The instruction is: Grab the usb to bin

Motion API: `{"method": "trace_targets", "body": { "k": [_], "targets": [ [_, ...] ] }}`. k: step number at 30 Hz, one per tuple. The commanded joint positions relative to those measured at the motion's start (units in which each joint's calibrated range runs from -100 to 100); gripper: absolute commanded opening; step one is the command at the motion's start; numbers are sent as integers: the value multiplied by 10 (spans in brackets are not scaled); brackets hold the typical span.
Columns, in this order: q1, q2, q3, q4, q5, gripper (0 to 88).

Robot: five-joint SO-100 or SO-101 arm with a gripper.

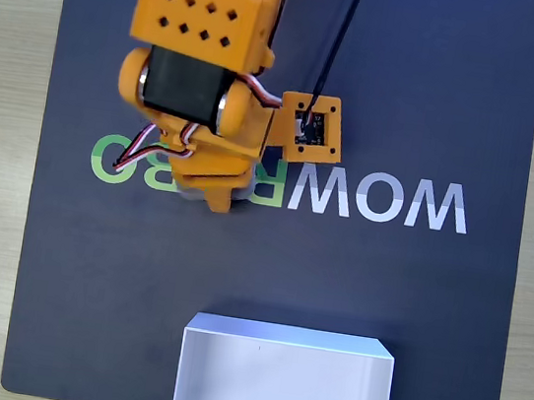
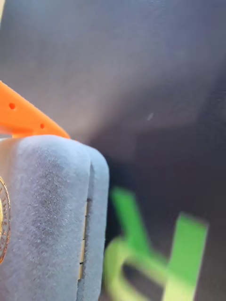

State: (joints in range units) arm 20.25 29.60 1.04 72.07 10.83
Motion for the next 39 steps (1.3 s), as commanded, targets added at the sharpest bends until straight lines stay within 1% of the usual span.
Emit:
{"method": "trace_targets", "body": {
  "k": [1,6,10,18,23,27,30,34,39],
  "targets": [
    [-13,-107,-17,-12,-2,12],
    [-32,-220,-16,-14,-6,12],
    [-43,-296,-17,-21,-33,12],
    [-91,-430,-10,-22,-63,12],
    [-102,-487,-8,-70,-86,12],
    [-101,-470,-9,-119,-95,12],
    [-101,-419,-23,-157,-95,12],
    [-100,-317,-73,-199,-95,11],
    [-101,-151,-196,-231,-94,11]
  ]
}}
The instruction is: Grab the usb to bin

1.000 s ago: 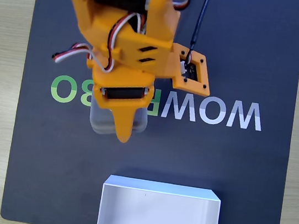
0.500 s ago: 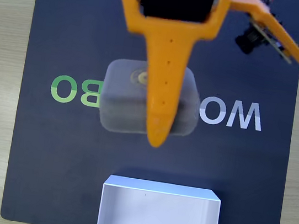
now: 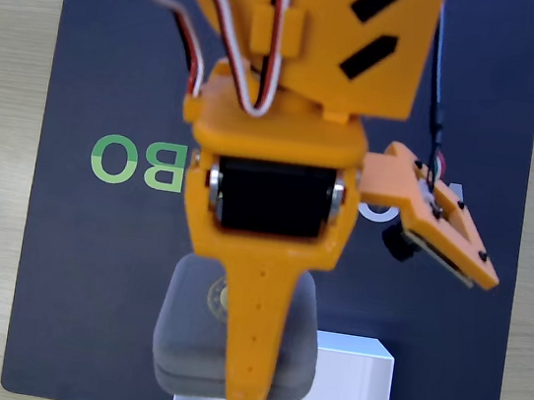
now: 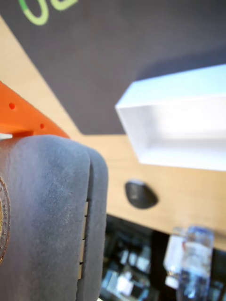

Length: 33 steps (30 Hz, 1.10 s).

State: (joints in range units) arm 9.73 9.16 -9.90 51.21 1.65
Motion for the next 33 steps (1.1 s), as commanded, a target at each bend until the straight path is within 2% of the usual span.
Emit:
{"method": "trace_targets", "body": {
  "k": [1,8,14,21,33],
  "targets": [
    [5,95,-125,-29,-1,11],
    [3,300,-307,-68,3,11],
    [-16,392,-369,-90,3,11],
    [-47,413,-363,-80,3,11],
    [-35,397,-331,-73,3,20]
  ]
}}
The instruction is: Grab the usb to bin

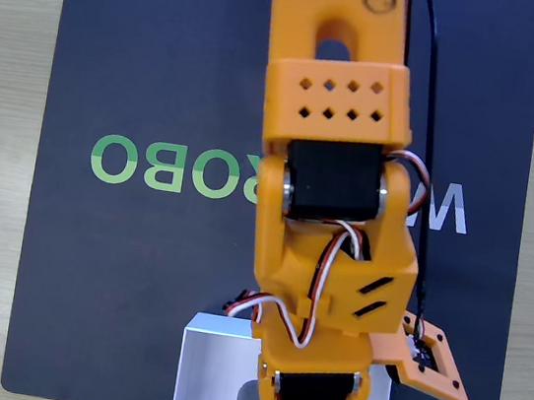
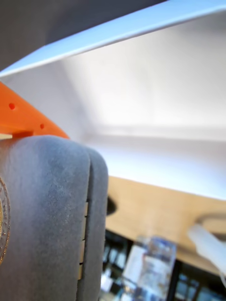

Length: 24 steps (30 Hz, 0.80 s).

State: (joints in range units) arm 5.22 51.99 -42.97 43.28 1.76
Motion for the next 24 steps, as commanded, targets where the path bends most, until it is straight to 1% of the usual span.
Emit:
{"method": "trace_targets", "body": {
  "k": [1,6,16,18,22,24],
  "targets": [
    [10,-39,5,17,2,20],
    [12,-70,40,52,2,21],
    [13,-75,56,48,2,26],
    [13,-75,56,48,2,65],
    [13,-75,56,54,2,183],
    [13,-74,56,54,2,215]
  ]
}}
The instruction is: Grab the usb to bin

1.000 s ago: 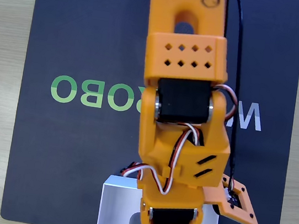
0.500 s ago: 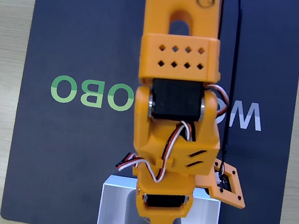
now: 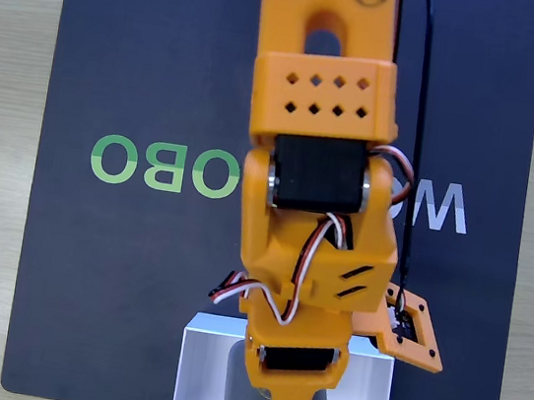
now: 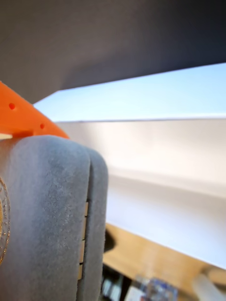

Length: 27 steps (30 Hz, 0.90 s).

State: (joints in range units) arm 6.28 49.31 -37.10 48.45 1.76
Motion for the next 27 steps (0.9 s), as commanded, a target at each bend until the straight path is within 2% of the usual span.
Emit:
{"method": "trace_targets", "body": {
  "k": [1,5,12,22,25,27],
  "targets": [
    [5,-48,-2,2,2,224],
    [8,-47,-1,3,2,264],
    [16,-39,-1,3,2,402],
    [15,-37,-2,3,2,469],
    [12,-39,-5,19,5,533],
    [10,-39,-10,48,26,601]
  ]
}}
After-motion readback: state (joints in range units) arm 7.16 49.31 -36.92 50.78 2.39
